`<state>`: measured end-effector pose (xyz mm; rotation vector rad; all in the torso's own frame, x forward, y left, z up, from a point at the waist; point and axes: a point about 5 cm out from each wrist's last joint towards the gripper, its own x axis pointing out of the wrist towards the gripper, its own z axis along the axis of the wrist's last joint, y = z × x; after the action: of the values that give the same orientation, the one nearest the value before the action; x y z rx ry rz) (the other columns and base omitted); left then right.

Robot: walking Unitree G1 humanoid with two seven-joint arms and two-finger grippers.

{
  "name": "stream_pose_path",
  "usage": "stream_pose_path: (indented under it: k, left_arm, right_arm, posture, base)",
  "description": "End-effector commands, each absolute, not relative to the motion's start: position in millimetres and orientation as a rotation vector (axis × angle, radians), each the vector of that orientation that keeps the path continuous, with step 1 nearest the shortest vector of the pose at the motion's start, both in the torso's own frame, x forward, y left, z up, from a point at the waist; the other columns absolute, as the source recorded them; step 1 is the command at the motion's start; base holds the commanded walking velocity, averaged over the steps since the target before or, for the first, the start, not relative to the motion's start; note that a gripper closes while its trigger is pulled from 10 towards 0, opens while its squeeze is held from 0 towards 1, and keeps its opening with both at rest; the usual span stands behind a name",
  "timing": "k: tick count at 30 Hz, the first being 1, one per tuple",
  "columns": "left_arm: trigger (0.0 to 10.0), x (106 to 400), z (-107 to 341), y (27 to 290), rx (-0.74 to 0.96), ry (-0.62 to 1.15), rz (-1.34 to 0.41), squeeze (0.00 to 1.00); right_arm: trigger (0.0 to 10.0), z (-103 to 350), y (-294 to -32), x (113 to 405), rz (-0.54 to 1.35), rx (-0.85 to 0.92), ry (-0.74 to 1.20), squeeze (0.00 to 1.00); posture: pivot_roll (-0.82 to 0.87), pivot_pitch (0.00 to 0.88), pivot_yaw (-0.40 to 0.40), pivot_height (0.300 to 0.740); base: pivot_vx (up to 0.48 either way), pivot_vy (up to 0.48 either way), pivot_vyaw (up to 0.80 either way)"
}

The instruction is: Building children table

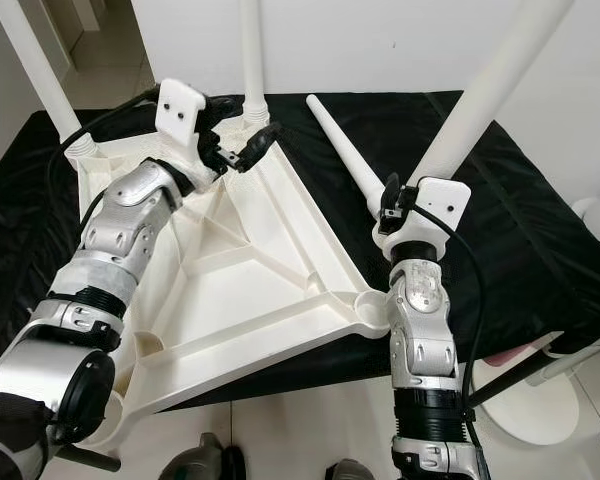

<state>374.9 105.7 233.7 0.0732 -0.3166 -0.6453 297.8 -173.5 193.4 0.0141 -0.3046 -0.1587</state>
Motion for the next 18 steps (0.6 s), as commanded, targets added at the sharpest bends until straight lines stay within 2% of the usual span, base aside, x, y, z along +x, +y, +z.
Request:
stream_pose_path:
  k: [1, 5, 13, 18]
  left_arm:
    - [10.0, 372.4, 224.7, 115.9, 0.053, -0.296, -0.643, 0.00]
    - [10.0, 360.3, 210.9, 132.4, 0.044, -0.326, -0.658, 0.00]
    - [10.0, 341.4, 199.9, 136.1, 0.060, -0.383, -0.707, 0.00]
    - [10.0, 318.3, 186.5, 139.3, 0.046, -0.357, -0.808, 0.00]
  right_arm:
    - [10.0, 194.9, -173.6, 295.9, -0.160, 0.006, -0.307, 0.00]
    - [10.0, 193.1, -174.2, 295.2, -0.159, -0.003, -0.298, 0.00]
    - [10.0, 192.2, -173.2, 295.6, -0.151, -0.008, -0.287, 0.00]
    - [10.0, 191.3, -171.4, 295.2, -0.146, -0.008, -0.278, 0.00]
  posture:
    - [-0.01, 0.000, 0.049, 0.740]
    - [-0.01, 0.000, 0.044, 0.740]
    - [0.00, 0.000, 0.034, 0.740]
    - [0.01, 0.000, 0.034, 0.740]
  base:
    - [0.000, 0.000, 0.00]
    - [0.000, 0.000, 0.00]
    - [0.000, 0.000, 0.00]
    - [0.000, 0.000, 0.00]
